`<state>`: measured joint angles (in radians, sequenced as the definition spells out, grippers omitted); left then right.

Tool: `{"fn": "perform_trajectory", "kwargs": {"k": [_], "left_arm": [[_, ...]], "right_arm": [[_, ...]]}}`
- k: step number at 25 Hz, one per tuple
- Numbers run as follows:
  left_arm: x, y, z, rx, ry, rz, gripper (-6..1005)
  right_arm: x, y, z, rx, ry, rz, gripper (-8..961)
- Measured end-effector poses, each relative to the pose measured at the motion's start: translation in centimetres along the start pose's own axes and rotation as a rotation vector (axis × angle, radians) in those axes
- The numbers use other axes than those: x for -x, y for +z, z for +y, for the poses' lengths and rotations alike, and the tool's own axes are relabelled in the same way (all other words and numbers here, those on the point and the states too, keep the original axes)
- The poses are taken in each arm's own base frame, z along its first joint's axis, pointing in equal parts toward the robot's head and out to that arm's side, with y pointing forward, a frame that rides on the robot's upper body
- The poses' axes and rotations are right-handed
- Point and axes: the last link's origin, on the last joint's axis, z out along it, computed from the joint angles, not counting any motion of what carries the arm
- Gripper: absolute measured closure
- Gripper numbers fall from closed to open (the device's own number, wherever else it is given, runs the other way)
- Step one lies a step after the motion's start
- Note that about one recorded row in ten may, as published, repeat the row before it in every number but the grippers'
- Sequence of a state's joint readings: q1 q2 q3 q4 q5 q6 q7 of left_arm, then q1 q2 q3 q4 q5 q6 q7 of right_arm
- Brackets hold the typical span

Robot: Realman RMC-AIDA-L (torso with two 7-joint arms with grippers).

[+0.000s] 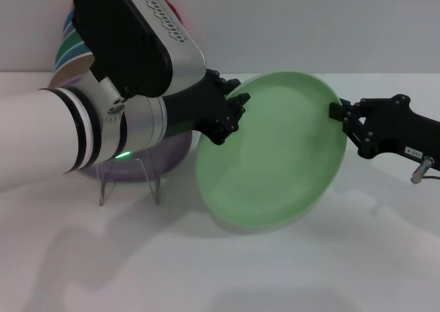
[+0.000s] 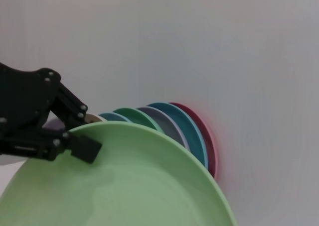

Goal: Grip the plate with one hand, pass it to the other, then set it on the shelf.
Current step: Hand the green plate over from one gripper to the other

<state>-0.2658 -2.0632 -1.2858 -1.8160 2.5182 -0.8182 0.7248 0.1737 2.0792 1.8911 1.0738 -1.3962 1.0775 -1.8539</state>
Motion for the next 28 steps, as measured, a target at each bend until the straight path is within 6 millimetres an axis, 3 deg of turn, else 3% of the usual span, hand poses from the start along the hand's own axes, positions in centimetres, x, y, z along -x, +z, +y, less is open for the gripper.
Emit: {"fn": "perform_trajectory", "kwargs": {"k": [11, 14, 17, 20, 22, 23, 24, 26, 28], "left_arm": [[-1.1, -0.3, 0.2, -0.034, 0.050, 0.070, 906], [-1.5, -0.4, 0.2, -0.049, 0.058, 0.095, 923], [-1.7, -0.8, 0.3, -0.085, 0.085, 0.131, 935], [-1.9, -1.3, 0.3, -0.167, 0.162, 0.197, 940], [-2.1, -1.8, 0.4, -0.265, 0.268, 0.254, 941], [-2.1, -2.0, 0.5, -0.319, 0.321, 0.278, 941], [-2.2, -2.1, 0.7, -0.384, 0.369, 0.308, 940], [-2.4, -2.6, 1.4, -0.592, 0.510, 0.400, 940], [-2.5, -2.7, 2.2, -0.667, 0.572, 0.454, 940]], "right_arm": [[-0.1, -0.7, 1.0, 0.062, 0.066, -0.056, 917], [-0.3, -1.9, 0.6, 0.046, 0.128, -0.108, 879], [-0.5, -4.3, -0.1, 0.002, 0.221, -0.207, 763], [-1.1, -8.3, -1.1, -0.081, 0.335, -0.374, 629], [-1.7, -11.8, -1.9, -0.185, 0.381, -0.502, 534], [-2.4, -15.1, -2.4, -0.308, 0.393, -0.604, 486], [-2.4, -15.1, -2.4, -0.308, 0.393, -0.604, 462], [-2.7, -17.2, -2.4, -0.392, 0.379, -0.644, 412], [-2.9, -18.2, -2.4, -0.425, 0.368, -0.650, 364]]}}
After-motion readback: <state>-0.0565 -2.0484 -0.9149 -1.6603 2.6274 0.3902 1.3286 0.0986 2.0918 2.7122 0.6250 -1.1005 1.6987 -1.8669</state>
